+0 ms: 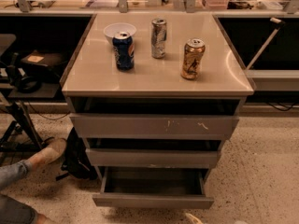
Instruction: Close bottom drawer
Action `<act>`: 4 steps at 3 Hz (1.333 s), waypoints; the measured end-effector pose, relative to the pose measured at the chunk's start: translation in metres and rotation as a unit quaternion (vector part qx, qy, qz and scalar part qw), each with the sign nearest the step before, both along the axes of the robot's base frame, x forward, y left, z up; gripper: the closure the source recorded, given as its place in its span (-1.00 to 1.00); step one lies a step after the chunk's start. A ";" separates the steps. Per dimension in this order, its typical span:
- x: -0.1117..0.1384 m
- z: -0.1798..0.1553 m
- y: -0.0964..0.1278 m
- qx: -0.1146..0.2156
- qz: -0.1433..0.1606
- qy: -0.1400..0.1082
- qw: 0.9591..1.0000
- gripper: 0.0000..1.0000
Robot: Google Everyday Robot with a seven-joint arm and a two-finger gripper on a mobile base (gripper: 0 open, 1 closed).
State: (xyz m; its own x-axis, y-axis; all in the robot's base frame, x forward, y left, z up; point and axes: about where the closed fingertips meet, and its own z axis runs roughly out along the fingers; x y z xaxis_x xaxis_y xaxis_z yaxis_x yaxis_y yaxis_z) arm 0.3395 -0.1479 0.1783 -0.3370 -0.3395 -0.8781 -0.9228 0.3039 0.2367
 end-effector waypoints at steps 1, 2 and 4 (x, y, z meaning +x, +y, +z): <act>0.062 -0.024 0.022 0.007 -0.004 0.007 1.000 -1.00; 0.067 -0.025 0.025 0.008 -0.006 0.007 1.000 -1.00; 0.177 -0.020 0.051 -0.024 -0.067 -0.016 0.997 -1.00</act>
Offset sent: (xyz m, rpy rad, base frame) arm 0.1985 0.0488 -0.0281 -0.0342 -0.0366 -0.1105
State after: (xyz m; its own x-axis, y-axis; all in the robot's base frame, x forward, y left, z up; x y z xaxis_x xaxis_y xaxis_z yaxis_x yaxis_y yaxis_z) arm 0.5166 -0.0965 0.1582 -0.3535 -0.3352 -0.8733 -0.8802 0.4352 0.1893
